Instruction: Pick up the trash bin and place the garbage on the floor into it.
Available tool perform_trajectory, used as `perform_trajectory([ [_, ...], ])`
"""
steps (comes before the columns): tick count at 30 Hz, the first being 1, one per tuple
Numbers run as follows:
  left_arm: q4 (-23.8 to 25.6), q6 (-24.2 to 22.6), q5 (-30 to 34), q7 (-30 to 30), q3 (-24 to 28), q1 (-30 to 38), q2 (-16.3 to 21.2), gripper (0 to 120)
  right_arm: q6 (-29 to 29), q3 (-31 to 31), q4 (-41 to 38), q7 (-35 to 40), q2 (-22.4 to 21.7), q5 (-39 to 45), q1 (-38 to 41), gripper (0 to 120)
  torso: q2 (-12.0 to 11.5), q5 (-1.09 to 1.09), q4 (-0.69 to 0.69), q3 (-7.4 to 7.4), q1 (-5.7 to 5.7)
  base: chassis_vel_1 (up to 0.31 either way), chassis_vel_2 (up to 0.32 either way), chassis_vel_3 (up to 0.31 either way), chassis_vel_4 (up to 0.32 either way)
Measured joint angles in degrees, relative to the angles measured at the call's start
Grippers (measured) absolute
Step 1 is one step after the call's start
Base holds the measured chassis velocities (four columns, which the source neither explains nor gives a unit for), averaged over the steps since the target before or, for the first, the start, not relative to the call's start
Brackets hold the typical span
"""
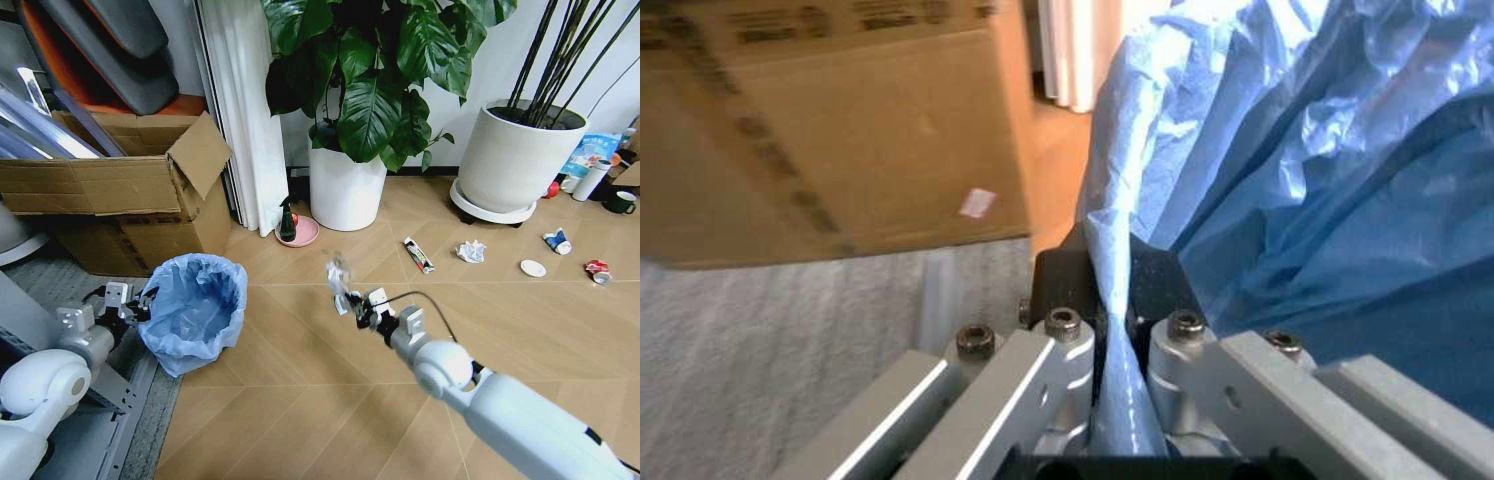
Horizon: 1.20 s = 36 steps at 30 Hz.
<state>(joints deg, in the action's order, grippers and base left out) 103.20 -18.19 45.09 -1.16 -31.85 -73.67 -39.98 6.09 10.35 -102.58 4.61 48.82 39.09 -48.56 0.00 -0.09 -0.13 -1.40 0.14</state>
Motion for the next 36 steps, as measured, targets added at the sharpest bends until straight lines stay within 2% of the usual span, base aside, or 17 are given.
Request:
perform_trajectory([
  [4, -0.43, -0.03, 0.19, -0.02, 3.32, 2.43, 0.5, 0, -3.44, -0.51, -1.29, -3.41, -0.63, 0.11, 1.63, 0, 0.0, -0.02, -0.02, 0.0, 0.0, 0.0, 0.0, 0.0, 0.0],
  [8, -0.93, -0.07, 2.07, -0.77, 9.34, 6.96, 1.16, 0, -11.32, 2.19, -1.07, -12.69, -1.22, 3.27, 8.36, 0, 0.0, -0.01, -0.01, 0.0, 0.0, 0.0, 0.0, 0.0, 0.0],
  [9, -0.93, -0.07, 2.07, -0.77, 9.34, 6.96, 1.16, 0, -11.32, 2.19, -1.07, -12.69, -1.22, 3.27, 8.36, 0, 0.0, -0.01, -0.01, 0.0, 0.0, 0.0, 0.0, 0.0, 0.0],
  [14, 0.07, -1.28, 6.94, -2.46, 13.96, 10.03, 2.08, 0, -14.29, 6.73, 0.42, -18.2, -0.11, 6.91, 14.26, 0, 0.0, -0.01, -0.02, 0.0, 0.0, 0.0, 0.0, 0.0, 0.0],
  [17, 1.05, -2.18, 9.28, -3.64, 19.16, 12.44, 2.79, 0, -15.12, 13.27, 3.1, -20.81, 2.14, 8.21, 18.8, 0, 0.0, -0.01, -0.01, -0.01, 0.0, 0.0, 0.0, 0.0, 0.0],
  [21, 2.31, -2.77, 10.99, -4.41, 20.3, 13.23, 2.97, 0, -15.56, 17.12, 5.42, -21.5, 3.9, 7.5, 19.44, 0, 0.0, 0.0, -0.01, -0.01, 0.0, 0.0, 0.0, 0.0, 0.0],
  [28, 2.72, -2.86, 11.76, -4.52, 20.21, 13.65, 3.4, 0, -15.52, 19.51, 6.25, -21.83, 4.26, 6.78, 18.52, 0, 0.0, -0.02, -0.02, 0.0, 0.0, 0.0, 0.0, 0.0, 0.0],
  [31, 3.22, -2.95, 12.05, -4.53, 19.95, 13.65, 3.43, 0, -15.21, 19.8, 6.42, -21.82, 4.38, 6.79, 18.22, 13, 0.0, -0.02, -0.02, 0.0, 0.0, 0.0, 0.0, 0.0, 0.0],
  [33, 3.23, -2.96, 12.08, -4.56, 19.87, 13.65, 3.4, 0, -15.1, 19.84, 6.41, -21.78, 4.39, 6.8, 18.16, 16, 0.0, -0.01, -0.02, 0.0, 0.0, 0.0, 0.0, 0.0, 0.0],
  [34, 3.28, -2.99, 12.19, -4.62, 19.7, 13.65, 3.39, 0, -14.88, 20.1, 6.41, -21.72, 4.22, 6.74, 18.07, 25, 0.0, -0.02, -0.02, 0.0, 0.0, 0.0, 0.0, 0.0, 0.0],
  [36, 3.34, -3.02, 12.26, -4.64, 19.56, 13.6, 3.41, 0, -14.84, 20.18, 6.39, -21.69, 4.11, 6.63, 18.02, 28, 0.0, -0.02, -0.02, 0.0, 0.0, 0.0, 0.0, 0.0, 0.0],
])
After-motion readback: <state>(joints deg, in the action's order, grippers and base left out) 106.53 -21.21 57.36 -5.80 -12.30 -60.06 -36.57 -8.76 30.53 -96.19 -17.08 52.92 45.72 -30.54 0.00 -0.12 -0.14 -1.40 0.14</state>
